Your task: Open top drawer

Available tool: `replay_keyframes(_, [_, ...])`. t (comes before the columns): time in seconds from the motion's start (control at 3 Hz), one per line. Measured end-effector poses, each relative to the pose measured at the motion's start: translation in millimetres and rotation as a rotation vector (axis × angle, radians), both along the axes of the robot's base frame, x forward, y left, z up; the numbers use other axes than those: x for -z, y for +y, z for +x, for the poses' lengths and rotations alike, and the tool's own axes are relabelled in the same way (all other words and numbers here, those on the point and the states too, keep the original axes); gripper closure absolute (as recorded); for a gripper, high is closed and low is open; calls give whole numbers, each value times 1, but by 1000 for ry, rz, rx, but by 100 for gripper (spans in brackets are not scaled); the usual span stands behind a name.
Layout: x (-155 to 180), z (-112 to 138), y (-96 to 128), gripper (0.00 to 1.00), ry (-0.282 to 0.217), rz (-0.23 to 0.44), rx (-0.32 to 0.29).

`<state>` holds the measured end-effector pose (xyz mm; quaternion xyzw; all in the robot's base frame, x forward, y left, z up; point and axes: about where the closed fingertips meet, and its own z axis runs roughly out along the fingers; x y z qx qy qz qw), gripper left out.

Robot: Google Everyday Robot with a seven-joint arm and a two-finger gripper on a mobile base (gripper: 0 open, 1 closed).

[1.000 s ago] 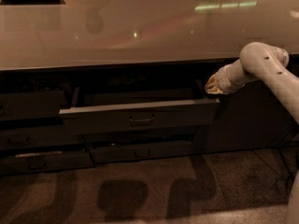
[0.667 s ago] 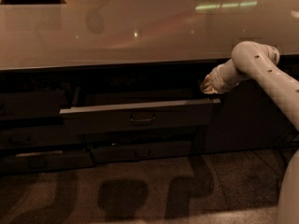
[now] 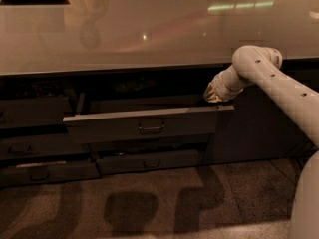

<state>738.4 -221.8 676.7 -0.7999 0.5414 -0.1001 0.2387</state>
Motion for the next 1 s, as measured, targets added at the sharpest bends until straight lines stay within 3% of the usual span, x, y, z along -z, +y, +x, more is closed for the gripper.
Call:
replay_keyframes(0.67, [27,4,-8,100,53,23,-5])
replay_keyframes(1.0, [27,4,-8,81,53,23,-5])
